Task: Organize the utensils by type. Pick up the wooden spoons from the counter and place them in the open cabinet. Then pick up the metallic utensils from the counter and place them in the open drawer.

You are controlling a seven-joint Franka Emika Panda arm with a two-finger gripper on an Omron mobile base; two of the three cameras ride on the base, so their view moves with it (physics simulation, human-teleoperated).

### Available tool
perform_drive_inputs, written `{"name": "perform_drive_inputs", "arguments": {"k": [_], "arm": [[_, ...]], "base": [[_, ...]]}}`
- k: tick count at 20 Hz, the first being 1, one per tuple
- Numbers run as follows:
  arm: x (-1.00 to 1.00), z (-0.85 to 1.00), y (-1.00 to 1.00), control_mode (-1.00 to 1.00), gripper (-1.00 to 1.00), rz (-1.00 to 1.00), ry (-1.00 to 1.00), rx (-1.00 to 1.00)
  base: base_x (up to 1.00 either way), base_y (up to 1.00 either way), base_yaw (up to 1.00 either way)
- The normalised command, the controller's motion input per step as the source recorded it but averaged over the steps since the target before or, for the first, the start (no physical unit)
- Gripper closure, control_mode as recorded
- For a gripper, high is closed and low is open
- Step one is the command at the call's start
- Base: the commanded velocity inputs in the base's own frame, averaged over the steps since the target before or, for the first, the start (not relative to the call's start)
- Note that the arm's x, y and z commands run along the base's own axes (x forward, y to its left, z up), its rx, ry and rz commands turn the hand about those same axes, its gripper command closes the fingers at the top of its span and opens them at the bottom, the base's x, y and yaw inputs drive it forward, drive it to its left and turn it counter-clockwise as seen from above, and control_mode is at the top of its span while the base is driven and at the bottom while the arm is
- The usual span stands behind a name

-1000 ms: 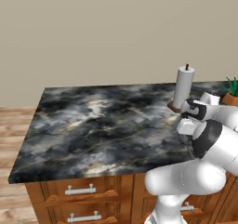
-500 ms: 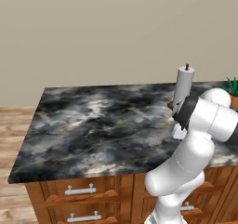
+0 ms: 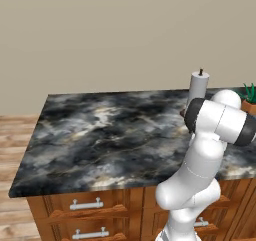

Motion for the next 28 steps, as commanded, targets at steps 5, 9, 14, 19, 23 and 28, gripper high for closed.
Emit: {"name": "perform_drive_inputs", "arguments": {"k": [5, 9, 14, 19, 23, 28], "arm": [[-0.05, -0.2, -0.01, -1.0, -1.0, 0.04, -0.01, 0.0], [-0.04, -0.01, 0.01, -1.0, -1.0, 0.04, -0.02, 0.0], [-0.15, -0.02, 0.01, -1.0, -1.0, 0.04, -0.04, 0.0], [-0.16, -0.06, 0.01, -1.0, -1.0, 0.02, -0.03, 0.0], [-0.09, -0.06, 0.0, -1.0, -1.0, 0.01, -0.02, 0.0], [-0.03, 0.0, 0.14, -1.0, -1.0, 0.03, -0.01, 0.0]], "base": [[0.0, 0.0, 0.0], [0.0, 0.0, 0.0], [0.0, 0.0, 0.0], [0.0, 0.0, 0.0], [0.0, 0.0, 0.0], [0.0, 0.0, 0.0]]}}
